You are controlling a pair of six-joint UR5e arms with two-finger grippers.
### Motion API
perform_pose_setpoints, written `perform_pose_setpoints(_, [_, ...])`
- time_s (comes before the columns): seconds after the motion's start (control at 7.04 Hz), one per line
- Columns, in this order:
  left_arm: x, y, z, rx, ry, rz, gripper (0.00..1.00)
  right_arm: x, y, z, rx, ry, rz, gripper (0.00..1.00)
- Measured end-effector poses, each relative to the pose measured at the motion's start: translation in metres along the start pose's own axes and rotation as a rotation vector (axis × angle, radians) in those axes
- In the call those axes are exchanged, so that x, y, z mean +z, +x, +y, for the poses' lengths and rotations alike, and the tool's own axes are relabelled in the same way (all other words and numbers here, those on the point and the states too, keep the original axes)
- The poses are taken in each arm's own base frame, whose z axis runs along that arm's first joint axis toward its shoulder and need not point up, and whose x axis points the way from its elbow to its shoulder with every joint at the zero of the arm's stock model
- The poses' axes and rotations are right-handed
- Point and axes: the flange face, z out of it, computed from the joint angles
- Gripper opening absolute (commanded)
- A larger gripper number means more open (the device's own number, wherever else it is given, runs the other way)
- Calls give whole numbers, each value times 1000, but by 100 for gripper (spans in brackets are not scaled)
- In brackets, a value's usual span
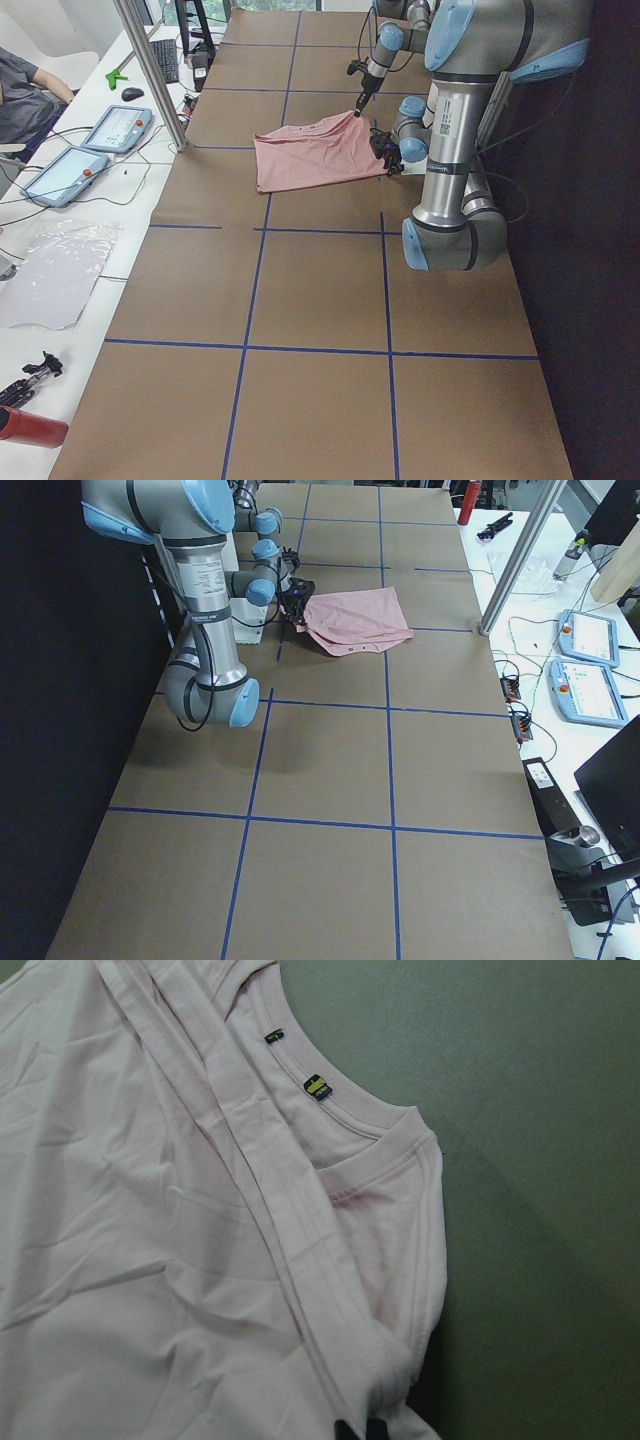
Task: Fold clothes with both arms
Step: 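Grasp the shirt's near corners with both grippers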
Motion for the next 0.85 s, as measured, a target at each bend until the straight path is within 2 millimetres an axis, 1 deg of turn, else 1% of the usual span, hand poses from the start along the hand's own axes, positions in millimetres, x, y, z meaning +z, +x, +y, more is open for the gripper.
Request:
perform_pose_setpoints(0.14, [1, 1, 0, 0, 0, 0, 33, 0, 0, 0, 0, 0, 1, 0])
perform_pose_setpoints(0.57, [4, 14, 5, -2, -2, 10, 6, 0, 0, 0, 1, 0, 0, 0])
perform_pose_setpoints(0.71, [6, 16, 6, -2, -2, 9, 0, 0, 0, 0, 1, 0, 0, 0])
perform_pose_setpoints(0.85, [6, 17, 5, -2, -1, 10, 0, 0, 0, 0, 1, 0, -1, 0])
